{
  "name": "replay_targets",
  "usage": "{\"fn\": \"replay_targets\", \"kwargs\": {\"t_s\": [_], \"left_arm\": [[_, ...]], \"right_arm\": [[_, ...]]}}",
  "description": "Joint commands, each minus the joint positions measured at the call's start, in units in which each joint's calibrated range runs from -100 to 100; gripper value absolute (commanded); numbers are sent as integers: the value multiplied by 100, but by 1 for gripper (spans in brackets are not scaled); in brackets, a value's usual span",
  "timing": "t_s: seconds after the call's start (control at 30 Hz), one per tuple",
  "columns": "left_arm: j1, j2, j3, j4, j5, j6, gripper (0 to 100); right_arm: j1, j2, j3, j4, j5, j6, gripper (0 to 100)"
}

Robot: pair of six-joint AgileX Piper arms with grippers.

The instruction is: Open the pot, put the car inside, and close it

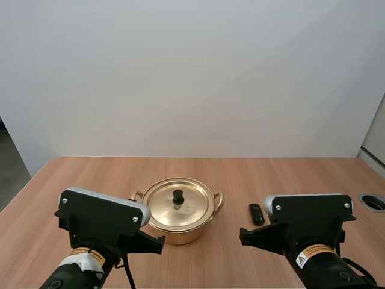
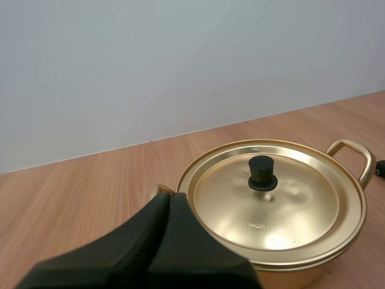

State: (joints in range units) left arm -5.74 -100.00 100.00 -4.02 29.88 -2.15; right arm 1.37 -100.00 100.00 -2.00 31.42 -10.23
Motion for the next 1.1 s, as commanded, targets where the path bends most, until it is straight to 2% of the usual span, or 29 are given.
{"fn": "replay_targets", "kwargs": {"t_s": [0.0,0.67,0.93,1.0,1.07], "left_arm": [[-1,0,0,5,-4,2,0],[-1,0,0,5,-4,2,0],[-1,0,0,-8,23,-74,0],[-1,0,0,-24,-60,-43,0],[-1,0,0,231,-107,199,0]], "right_arm": [[0,0,0,4,3,2,0],[0,0,0,4,3,2,0],[0,0,0,268,3,15,0],[0,0,0,340,-633,-21,0],[0,0,0,-62,-993,-46,0]]}}
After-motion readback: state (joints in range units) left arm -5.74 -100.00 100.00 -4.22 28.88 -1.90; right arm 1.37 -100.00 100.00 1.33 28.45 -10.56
